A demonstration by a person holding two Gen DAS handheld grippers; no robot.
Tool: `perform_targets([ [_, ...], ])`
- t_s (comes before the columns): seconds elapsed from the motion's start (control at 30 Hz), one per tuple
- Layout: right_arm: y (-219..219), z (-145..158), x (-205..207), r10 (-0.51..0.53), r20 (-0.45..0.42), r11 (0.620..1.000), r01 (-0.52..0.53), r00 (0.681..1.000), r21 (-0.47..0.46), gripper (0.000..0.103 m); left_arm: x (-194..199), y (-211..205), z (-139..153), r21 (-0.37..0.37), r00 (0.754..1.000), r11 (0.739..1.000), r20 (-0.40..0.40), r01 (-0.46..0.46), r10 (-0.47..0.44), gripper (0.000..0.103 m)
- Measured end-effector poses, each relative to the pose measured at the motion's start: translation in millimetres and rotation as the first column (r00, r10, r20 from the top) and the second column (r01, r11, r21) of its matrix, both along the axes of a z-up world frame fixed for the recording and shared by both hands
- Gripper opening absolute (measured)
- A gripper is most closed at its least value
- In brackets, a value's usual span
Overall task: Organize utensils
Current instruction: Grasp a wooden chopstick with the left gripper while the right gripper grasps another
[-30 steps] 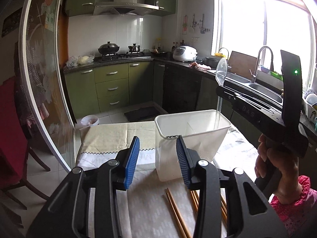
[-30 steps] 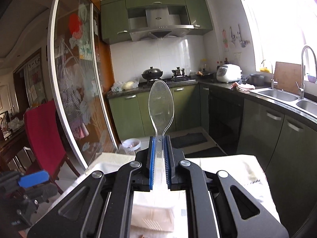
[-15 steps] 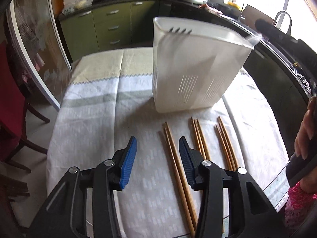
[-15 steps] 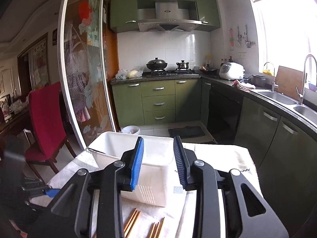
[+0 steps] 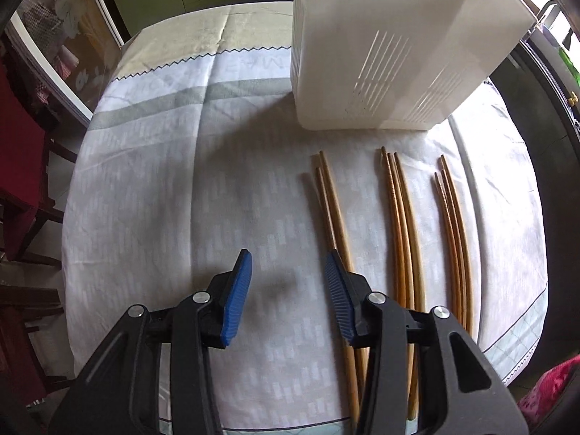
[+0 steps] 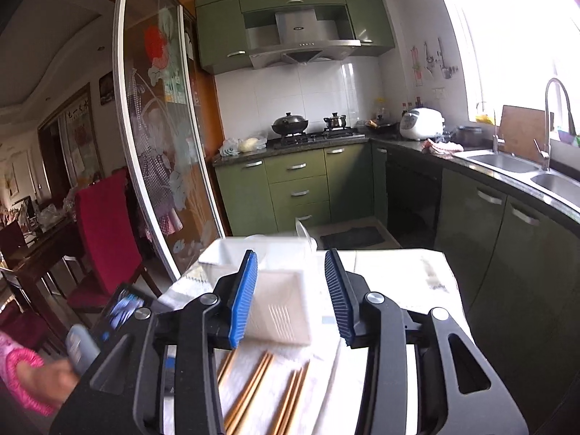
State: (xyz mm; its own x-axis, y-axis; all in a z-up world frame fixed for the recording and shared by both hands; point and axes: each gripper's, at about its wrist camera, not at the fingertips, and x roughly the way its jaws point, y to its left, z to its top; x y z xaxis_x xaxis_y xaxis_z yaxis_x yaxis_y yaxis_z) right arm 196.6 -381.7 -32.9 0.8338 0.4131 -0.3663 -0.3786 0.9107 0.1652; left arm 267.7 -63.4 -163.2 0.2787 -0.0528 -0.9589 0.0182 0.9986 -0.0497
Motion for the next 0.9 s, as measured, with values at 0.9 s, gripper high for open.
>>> perform_targets([
  [0.9,-16,-111,45,0.076,-0.629,0.977,-0.182,0.774,-0.107,0.026,2,-17,-9,0.074,0.997,0.997,-0.067,0.033,-0.028,0.007],
])
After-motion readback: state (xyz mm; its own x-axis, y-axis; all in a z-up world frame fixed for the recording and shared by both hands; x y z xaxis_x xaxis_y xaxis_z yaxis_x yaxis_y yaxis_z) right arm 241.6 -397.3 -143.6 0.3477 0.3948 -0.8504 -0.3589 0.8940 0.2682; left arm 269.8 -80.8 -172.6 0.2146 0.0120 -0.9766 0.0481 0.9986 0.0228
